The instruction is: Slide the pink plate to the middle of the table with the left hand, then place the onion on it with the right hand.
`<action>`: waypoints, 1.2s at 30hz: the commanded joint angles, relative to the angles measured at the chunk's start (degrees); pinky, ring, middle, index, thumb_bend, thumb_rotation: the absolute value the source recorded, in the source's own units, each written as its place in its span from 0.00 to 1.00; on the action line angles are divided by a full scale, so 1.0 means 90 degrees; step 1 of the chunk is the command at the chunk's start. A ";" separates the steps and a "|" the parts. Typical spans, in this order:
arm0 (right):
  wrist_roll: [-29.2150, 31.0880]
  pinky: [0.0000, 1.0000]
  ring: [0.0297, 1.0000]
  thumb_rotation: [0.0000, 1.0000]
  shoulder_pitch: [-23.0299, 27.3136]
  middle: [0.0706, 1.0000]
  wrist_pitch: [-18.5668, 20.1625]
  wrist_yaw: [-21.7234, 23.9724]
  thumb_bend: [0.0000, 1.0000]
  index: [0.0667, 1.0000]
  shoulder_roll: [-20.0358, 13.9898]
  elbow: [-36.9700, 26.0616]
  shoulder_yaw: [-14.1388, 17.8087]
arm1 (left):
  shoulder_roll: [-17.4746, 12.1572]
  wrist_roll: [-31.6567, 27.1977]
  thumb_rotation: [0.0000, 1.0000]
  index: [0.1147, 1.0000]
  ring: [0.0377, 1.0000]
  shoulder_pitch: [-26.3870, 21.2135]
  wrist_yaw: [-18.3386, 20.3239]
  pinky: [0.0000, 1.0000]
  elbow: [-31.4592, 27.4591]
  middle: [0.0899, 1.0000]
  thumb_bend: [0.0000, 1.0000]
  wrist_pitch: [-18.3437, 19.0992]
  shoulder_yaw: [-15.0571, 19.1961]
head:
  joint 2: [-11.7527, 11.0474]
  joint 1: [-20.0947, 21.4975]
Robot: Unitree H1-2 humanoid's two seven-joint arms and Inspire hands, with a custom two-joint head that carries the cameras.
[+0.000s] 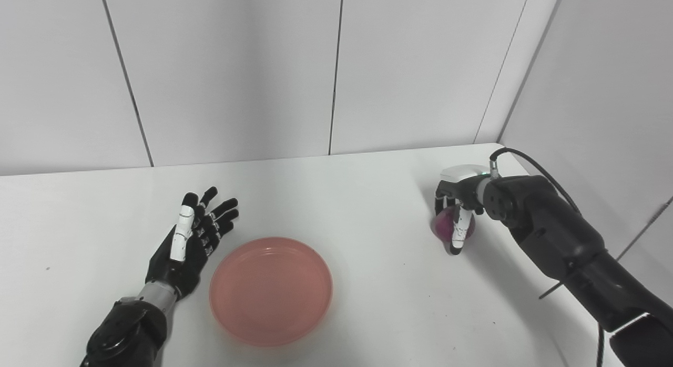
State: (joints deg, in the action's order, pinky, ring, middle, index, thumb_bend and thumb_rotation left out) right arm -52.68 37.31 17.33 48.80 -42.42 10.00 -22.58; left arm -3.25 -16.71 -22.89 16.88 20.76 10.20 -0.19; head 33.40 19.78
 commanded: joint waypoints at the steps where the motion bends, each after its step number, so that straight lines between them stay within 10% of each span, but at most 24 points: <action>1: 0.0073 0.30 0.37 0.13 0.0353 0.47 -0.0046 0.0041 0.83 0.60 -0.0165 -0.0174 0.0112 | -0.0030 0.0137 0.93 0.98 0.90 0.0249 -0.0119 0.96 0.0364 0.86 0.82 0.0449 -0.0032 | 0.0004 0.0000; 25: -0.0022 0.32 0.41 0.12 0.0966 0.53 -0.0025 0.0662 0.86 0.57 0.0045 -0.1311 0.0050 | 0.0065 0.0139 0.93 0.97 0.90 0.0249 -0.0140 0.94 0.0413 0.86 0.81 0.0434 -0.0042 | -0.0006 -0.0084; 28: -0.0049 0.36 0.45 0.14 0.1031 0.53 -0.0114 0.0726 0.56 0.47 0.0106 -0.1507 0.0014 | 0.0075 0.0141 0.93 0.97 0.90 0.0258 -0.0142 0.94 0.0412 0.86 0.81 0.0441 -0.0049 | -0.0012 -0.0127; 36: -0.0134 0.36 0.43 0.14 0.1189 0.51 -0.0087 0.0918 0.53 0.45 0.0445 -0.1987 -0.0028 | 0.0169 0.0193 0.92 0.97 0.90 0.0272 -0.0234 0.94 0.0426 0.85 0.80 0.0425 -0.0067 | -0.0034 -0.0393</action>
State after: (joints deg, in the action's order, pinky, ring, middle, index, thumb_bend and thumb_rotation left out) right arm -53.17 44.04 17.09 57.24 -38.25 -5.80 -23.55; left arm -2.25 -16.58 -23.12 16.24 21.10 10.18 -0.08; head 33.05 16.27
